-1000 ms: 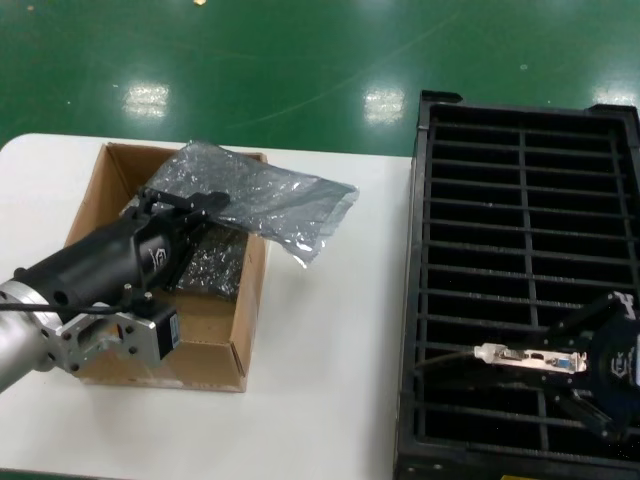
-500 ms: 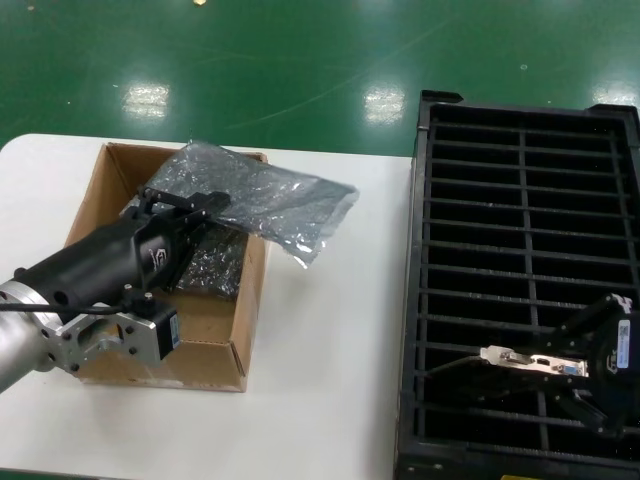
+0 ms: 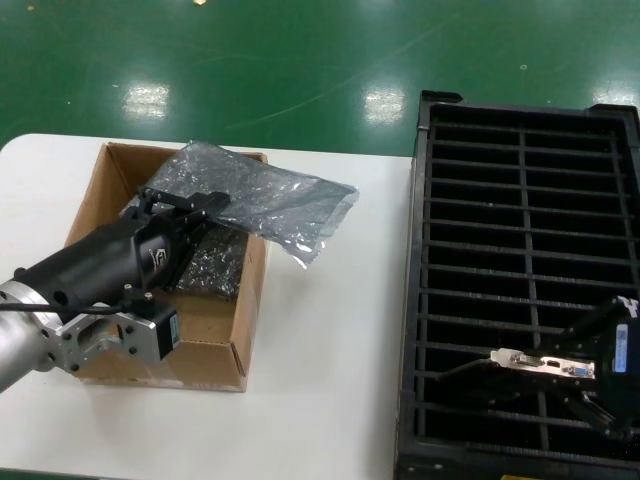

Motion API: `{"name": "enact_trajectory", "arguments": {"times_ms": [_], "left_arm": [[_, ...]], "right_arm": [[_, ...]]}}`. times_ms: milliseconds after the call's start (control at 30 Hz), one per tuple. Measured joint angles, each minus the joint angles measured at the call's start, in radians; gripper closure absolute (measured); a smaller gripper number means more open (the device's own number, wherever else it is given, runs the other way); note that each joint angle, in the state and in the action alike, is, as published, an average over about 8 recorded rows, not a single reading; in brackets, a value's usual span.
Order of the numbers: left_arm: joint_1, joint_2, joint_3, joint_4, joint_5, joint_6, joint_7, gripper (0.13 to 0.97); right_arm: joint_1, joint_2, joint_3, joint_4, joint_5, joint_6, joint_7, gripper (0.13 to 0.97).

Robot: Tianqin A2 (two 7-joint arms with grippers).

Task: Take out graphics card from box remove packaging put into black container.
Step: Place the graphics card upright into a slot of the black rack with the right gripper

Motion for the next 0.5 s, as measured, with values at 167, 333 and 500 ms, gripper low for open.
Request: {"name": "enact_trajectory", "arguments": {"times_ms": [167, 333, 500], "left_arm": [[0.000, 0.000, 0.000, 0.000, 0.000, 0.000, 0.000, 0.957], [0.000, 0.000, 0.000, 0.000, 0.000, 0.000, 0.000, 0.957], [0.000, 0.000, 0.000, 0.000, 0.000, 0.000, 0.000, 0.957]], "right_arm": [[0.012, -0.014, -0.014, 0.004, -0.025, -0.016, 0.000, 0.907], [0.023, -0.031, -0.029, 0.004, -0.048, -0.029, -0.005, 0.907], [0.035, -0.052, -0.046, 0.003, -0.073, -0.040, -0.013, 0.907]]}}
